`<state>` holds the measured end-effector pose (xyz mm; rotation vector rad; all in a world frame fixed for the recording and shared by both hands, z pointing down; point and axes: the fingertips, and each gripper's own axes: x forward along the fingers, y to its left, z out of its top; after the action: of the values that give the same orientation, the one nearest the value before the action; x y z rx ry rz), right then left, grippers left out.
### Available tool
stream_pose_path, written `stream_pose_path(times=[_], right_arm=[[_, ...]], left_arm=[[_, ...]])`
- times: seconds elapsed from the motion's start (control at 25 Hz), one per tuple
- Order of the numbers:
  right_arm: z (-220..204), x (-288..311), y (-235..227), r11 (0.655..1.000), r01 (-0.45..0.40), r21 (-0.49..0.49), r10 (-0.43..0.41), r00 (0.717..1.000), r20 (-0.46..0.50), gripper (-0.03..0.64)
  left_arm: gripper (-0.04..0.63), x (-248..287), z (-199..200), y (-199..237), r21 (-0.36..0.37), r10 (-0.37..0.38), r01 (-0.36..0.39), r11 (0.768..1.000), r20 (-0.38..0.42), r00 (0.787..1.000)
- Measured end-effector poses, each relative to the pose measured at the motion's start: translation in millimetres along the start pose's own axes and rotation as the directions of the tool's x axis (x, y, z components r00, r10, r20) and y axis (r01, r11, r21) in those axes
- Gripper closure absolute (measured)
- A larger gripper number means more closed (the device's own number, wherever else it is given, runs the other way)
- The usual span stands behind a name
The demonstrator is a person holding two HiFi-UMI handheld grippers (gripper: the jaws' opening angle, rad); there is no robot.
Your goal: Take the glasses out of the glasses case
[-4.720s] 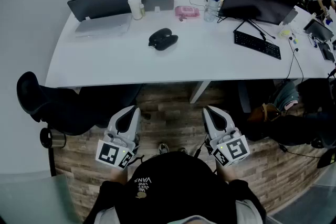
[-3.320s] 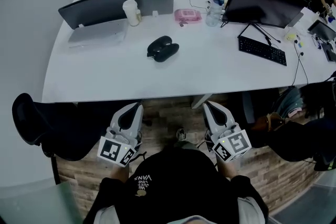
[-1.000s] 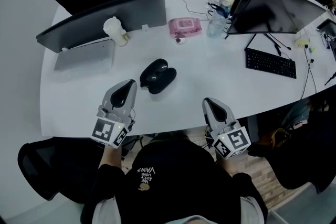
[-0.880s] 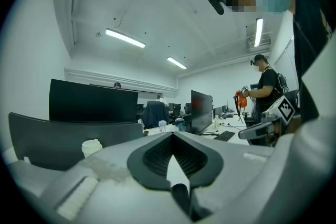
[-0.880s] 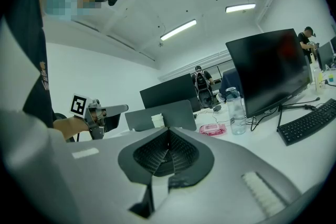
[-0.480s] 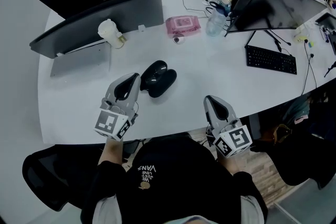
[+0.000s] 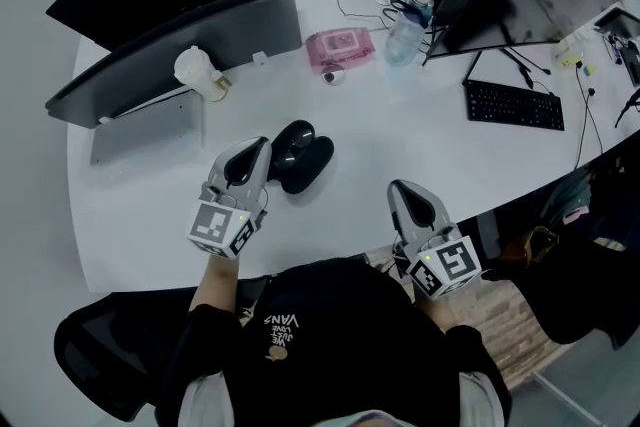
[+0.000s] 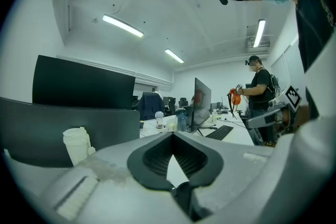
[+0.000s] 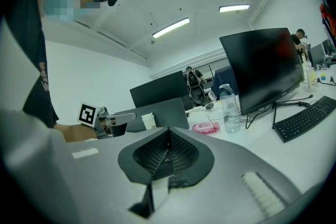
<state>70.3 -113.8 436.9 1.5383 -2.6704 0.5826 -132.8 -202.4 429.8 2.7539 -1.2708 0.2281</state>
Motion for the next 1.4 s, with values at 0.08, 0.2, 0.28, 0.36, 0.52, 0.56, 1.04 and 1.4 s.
stream_pose_path(times=[0.08, 0.2, 0.28, 0.36, 0.52, 0.56, 1.04, 1.4], right_arm=[[-1.0, 1.3, -1.5, 1.0, 0.008, 0.002, -0.008, 1.0, -0.001, 0.615], [-1.5, 3.7, -2.7, 1.0, 0.016, 0.005, -0.016, 1.0, -0.006, 0.615], [-1.1, 5.0, -3.5, 1.0, 0.02, 0.008, -0.02, 1.0, -0.01, 0.615], [-1.1, 5.5, -3.6, 1.0, 0.023, 0.008, -0.022, 1.0, -0.017, 0.615], [-3.2, 6.8, -3.7, 1.0, 0.029, 0.005, -0.029, 0.999, -0.027, 0.615], [-4.1, 7.1, -4.2, 1.0, 0.03, 0.005, -0.03, 0.999, -0.031, 0.615], [-10.8, 13.4, -9.6, 0.999, 0.046, 0.01, -0.045, 0.997, -0.063, 0.615], [-15.4, 19.9, -10.2, 0.999, 0.05, 0.014, -0.048, 0.995, -0.085, 0.615]], left_arm=[[0.595, 3.8, -6.2, 4.4, -0.013, 0.006, -0.006, 1.0, -0.001, 1.0], [0.595, 10.5, -14.7, 10.1, -0.018, 0.0, 0.0, 1.0, -0.007, 1.0], [0.595, 15.6, -22.3, 14.1, -0.019, -0.001, 0.001, 1.0, -0.022, 1.0], [0.595, 19.9, -31.6, 16.7, -0.023, -0.004, 0.003, 1.0, -0.04, 0.999], [0.595, 28.6, -53.8, 19.6, -0.024, -0.02, 0.018, 1.0, -0.08, 0.997], [0.595, 31.1, -59.6, 20.3, -0.024, -0.023, 0.021, 0.999, -0.09, 0.996], [0.595, 52.7, -115.1, 25.0, -0.049, -0.069, 0.06, 0.997, -0.204, 0.976], [0.595, 64.3, -150.4, 20.1, -0.06, -0.108, 0.094, 0.994, -0.296, 0.949]])
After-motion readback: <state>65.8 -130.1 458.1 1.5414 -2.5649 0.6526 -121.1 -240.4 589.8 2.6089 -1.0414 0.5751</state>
